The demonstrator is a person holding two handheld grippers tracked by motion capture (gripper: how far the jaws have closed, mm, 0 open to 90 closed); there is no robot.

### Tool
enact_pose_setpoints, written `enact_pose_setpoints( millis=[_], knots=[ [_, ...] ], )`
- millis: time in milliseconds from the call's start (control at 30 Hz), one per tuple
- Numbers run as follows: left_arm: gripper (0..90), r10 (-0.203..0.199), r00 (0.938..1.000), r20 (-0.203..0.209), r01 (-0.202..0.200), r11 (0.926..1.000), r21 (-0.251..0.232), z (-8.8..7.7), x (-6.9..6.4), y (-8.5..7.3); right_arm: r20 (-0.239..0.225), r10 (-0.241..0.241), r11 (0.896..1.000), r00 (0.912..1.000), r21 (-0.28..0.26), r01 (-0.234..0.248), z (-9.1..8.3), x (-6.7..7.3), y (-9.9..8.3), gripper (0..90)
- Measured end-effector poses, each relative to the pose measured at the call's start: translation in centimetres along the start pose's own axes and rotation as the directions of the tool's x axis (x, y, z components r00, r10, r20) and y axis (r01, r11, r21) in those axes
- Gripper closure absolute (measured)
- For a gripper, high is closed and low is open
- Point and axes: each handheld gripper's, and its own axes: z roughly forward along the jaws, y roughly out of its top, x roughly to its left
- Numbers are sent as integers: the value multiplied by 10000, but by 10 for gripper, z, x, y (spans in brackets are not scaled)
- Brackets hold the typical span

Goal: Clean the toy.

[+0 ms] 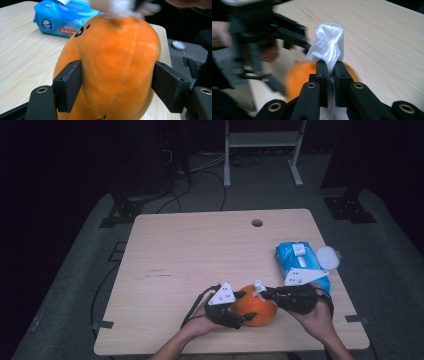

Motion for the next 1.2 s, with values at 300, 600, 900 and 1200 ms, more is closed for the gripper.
enact_pose_setpoints(
  millis=[300, 600, 900, 1200],
  knots=[
    [185, 453, 9990, 30, -452, 9985, -295, -5, 9, -4, 350, 532, 9986, 9980, -26, -531, -4, -18, -8, 829],
    [81, 1139, 9934, 140, -1136, 9933, -223, 18, 12, -20, 81, 889, 9960, 9960, -64, -888, -2, -24, -16, 827],
    [395, 861, 9959, 283, -857, 9962, -173, -12, 10, 7, -276, 1264, 9885, 9916, -798, -1282, -8, -24, -11, 829],
    [389, 307, 9991, 289, -334, 9944, 1001, -27, 18, 8, -802, 1905, 9813, 9784, -129, -1921, 18, -34, -23, 830]
  ],
)
